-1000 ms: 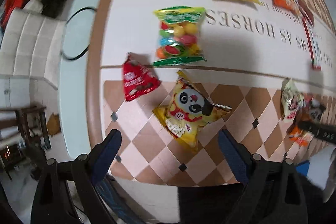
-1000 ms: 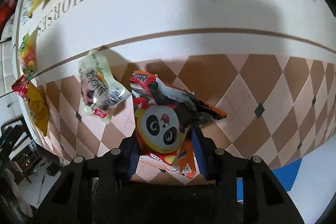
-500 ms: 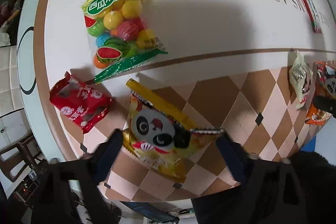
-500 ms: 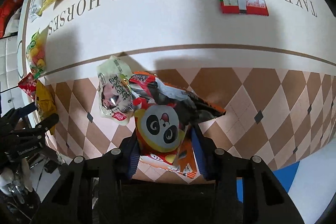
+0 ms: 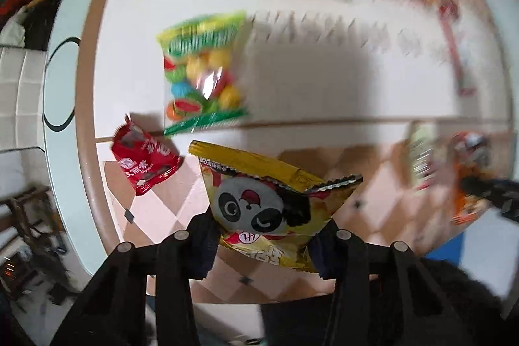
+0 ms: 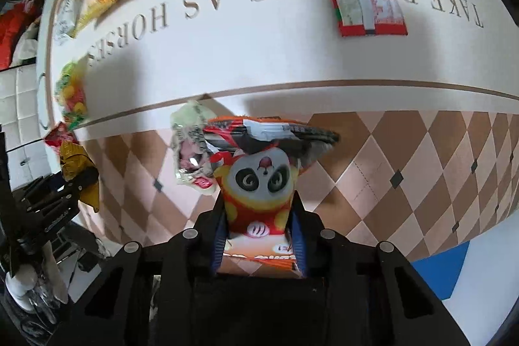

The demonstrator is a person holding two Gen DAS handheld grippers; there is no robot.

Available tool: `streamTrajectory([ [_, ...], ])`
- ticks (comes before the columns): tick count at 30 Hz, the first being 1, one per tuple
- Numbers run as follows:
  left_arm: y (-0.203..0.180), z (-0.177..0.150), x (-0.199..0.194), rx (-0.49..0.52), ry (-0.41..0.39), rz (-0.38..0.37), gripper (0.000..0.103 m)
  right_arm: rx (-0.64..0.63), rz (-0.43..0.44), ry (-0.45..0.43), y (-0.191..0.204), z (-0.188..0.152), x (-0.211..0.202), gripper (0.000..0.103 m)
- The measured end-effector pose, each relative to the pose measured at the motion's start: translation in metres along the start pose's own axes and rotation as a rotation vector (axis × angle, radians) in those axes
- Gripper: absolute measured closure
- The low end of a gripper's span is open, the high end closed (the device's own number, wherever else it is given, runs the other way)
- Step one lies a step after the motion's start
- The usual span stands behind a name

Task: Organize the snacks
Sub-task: 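Carry both panda bags into the box and open both grippers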

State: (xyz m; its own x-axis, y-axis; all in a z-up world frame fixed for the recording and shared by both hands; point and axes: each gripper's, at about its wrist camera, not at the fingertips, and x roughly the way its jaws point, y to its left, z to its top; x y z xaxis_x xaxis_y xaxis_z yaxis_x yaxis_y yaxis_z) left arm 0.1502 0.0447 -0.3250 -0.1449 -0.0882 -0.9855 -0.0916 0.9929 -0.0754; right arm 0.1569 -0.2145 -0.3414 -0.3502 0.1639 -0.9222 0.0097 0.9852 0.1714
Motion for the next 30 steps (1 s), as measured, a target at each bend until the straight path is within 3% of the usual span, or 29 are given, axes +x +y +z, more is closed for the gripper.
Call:
streamTrajectory([
  [7,-0.020,0.033,-0.094,-0.039,-0.151,-0.126,0.060,0.002,0.077,-0.073,0.008,0.013,-0.054,0.070],
  [13,-0.030,0.119,-0.165,-0.009,-0.269,-0.149,0.060,-0.005,0.180,-0.200,0.029,0.051,-0.139,0.070],
  [17,-0.026,0.185,-0.196,-0.007,-0.310,-0.136,0.060,-0.042,0.169,-0.329,0.052,0.110,-0.206,0.070],
  [22,-0.014,0.273,-0.196,-0.006,-0.294,-0.072,0.060,-0.073,0.053,-0.421,0.085,0.201,-0.247,0.070],
  [26,0.001,0.340,-0.170,-0.010,-0.223,-0.011,0.060,-0.058,-0.047,-0.407,0.103,0.281,-0.244,0.070],
  [30,0.019,0.387,-0.136,-0.034,-0.148,0.018,0.060,-0.018,-0.114,-0.374,0.107,0.348,-0.227,0.070],
])
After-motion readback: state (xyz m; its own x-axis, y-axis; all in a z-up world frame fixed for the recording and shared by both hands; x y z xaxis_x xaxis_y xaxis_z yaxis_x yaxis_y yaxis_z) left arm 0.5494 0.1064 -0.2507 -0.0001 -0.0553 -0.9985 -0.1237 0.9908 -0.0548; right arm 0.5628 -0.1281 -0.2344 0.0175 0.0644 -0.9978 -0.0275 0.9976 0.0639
